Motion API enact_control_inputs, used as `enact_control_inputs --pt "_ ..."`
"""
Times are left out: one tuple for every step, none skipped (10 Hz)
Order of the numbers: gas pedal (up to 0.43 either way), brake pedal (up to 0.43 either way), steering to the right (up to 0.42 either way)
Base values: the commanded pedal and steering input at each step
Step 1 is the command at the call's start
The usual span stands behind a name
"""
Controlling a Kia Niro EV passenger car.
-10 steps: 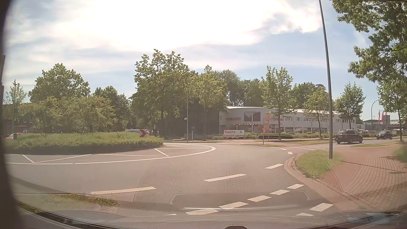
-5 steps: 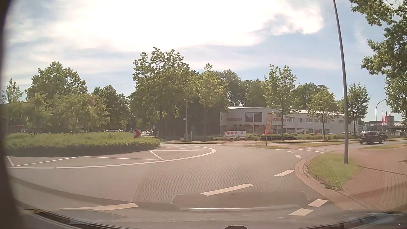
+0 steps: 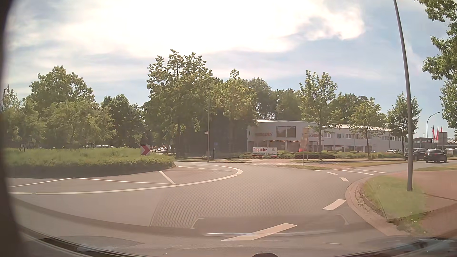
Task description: Follow the waypoints while adhering to traffic rules and regulations
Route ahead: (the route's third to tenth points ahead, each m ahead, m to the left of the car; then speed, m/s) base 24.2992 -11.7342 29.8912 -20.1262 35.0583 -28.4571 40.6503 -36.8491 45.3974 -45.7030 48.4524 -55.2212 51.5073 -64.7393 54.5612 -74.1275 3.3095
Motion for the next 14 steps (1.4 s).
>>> enact_control_inputs --pt "0.429 0.0 0.012" --pt "0.429 0.0 0.016" --pt "0.429 0.0 0.023" --pt "0.421 0.0 0.027" --pt "0.398 0.0 0.029" --pt "0.39 0.0 0.032" --pt "0.378 0.0 0.041" --pt "0.358 0.0 0.059" --pt "0.319 0.0 0.081" --pt "0.319 0.0 0.096" --pt "0.311 0.0 0.112" --pt "0.299 0.0 0.132" --pt "0.287 0.0 0.152" --pt "0.287 0.0 0.176"
